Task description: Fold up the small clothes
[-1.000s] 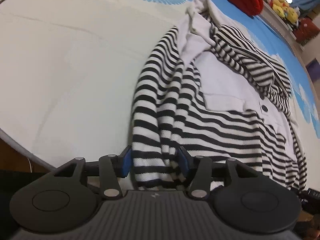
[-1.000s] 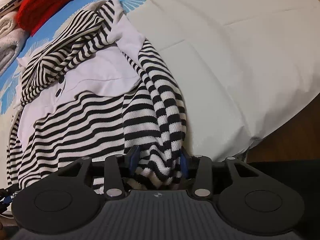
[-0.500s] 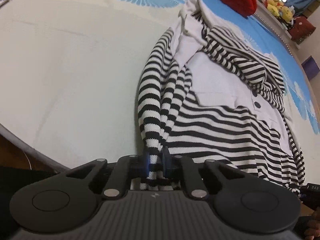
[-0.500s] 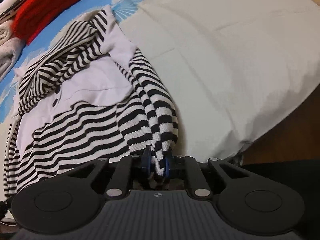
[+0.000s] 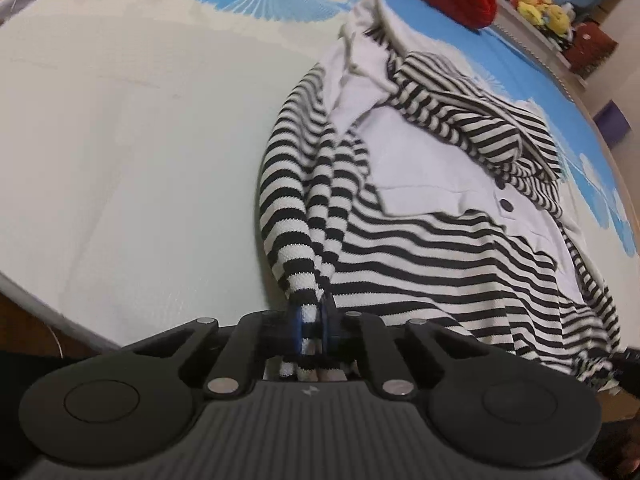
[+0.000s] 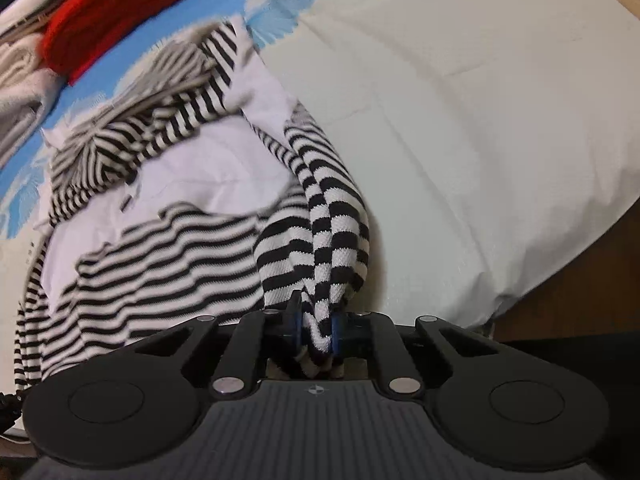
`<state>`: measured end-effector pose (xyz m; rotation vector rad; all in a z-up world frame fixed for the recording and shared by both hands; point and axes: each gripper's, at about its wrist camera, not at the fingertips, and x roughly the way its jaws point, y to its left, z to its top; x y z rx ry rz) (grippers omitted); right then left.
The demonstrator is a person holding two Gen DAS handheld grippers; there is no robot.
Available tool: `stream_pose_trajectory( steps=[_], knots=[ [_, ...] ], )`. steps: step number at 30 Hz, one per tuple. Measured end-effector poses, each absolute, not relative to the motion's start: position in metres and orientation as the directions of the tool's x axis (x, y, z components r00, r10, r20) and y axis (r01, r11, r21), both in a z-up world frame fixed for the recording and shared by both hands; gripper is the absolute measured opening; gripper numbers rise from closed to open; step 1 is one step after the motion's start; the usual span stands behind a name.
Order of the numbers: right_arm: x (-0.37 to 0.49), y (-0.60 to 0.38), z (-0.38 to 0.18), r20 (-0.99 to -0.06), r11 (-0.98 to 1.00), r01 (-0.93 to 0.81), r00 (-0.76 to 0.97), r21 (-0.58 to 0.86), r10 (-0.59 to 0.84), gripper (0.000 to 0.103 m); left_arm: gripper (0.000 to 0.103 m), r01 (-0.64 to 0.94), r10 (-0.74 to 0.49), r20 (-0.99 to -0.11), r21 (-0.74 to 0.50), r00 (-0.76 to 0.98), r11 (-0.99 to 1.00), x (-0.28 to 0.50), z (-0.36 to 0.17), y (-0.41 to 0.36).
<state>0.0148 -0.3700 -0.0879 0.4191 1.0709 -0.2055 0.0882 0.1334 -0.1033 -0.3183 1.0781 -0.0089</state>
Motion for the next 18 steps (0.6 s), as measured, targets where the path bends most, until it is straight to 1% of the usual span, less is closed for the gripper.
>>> stream_pose_trajectory(
  steps=[3,6,13,18],
  knots=[
    [0.013,-0.373,-0.076,-0.851,0.900,0.354,0.524,0.256,0.036,0.012,0.008,-0.120,-0.164,-0.845,-0.258,0.509,0.959,0.088,-0.095,0.131],
    [0.010,-0.378,-0.059,-0.811,0.895,0.341,0.584,0.288,0.039,0.011,0.008,-0.097,-0.193,-0.811,-0.292,0.553,0.951,0.085,-0.075,0.132],
    [-0.003,-0.389,-0.012,-0.725,0.873,0.297,0.683,0.386,0.089,0.010,0.007,0.022,-0.273,-0.709,-0.342,0.650,0.939,0.067,-0.013,0.136],
    [-0.032,-0.396,0.034,-0.648,0.869,0.230,0.750,0.439,0.129,0.010,0.007,0.096,-0.323,-0.652,-0.358,0.686,0.929,0.039,0.038,0.144]
  ],
)
